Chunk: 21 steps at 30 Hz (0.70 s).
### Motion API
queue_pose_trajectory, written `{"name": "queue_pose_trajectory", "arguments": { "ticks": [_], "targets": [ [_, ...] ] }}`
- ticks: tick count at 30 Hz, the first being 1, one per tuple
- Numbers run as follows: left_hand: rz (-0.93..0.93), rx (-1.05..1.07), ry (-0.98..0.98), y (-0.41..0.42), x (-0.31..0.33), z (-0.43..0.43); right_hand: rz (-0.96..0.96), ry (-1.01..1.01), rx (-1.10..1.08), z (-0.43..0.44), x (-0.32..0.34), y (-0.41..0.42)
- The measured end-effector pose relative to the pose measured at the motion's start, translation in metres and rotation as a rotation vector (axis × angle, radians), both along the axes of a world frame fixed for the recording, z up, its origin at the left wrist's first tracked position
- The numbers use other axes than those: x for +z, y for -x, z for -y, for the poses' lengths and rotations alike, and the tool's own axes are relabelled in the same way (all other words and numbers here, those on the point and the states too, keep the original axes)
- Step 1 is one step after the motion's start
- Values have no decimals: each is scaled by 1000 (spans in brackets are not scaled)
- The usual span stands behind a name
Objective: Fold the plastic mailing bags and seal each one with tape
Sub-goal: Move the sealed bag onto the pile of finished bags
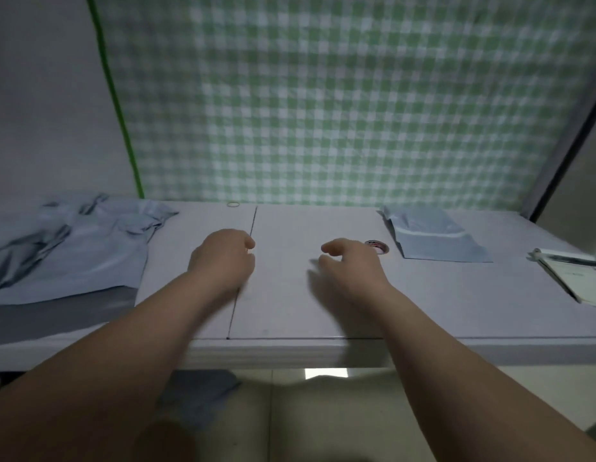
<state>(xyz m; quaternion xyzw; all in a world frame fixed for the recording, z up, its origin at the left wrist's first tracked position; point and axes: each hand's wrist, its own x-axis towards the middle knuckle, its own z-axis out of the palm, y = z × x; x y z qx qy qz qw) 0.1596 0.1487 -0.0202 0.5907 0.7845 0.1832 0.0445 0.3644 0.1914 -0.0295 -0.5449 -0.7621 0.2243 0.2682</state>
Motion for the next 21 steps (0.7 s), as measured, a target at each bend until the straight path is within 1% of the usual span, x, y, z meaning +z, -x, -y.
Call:
{"name": "queue_pose_trajectory", "arguments": {
  "ticks": [3, 6, 10, 12, 14, 16, 18, 21],
  "targets": [
    [-40, 24, 68, 33, -9, 22, 40, 20, 34, 15, -5, 28],
    [-52, -6, 116, 49, -13, 36, 69, 15, 98, 28, -9, 58],
    [27, -177, 28, 56, -13, 45, 79, -78, 214, 43, -13, 99],
    [80, -244, -16, 61, -12, 51, 126, -120, 256, 47, -17, 117],
    [60, -189, -44, 73, -11, 54, 198, -146, 246, 49, -20, 131],
    [-22, -51, -37, 91, -11, 56, 206, -160, 197, 50, -22, 140],
    [-120, 82, 71, 109, -9, 59, 200, -175, 165, 50, -23, 148],
    [-215, 171, 276, 127, -8, 66, 193, -168, 147, 45, -24, 157]
  ]
}}
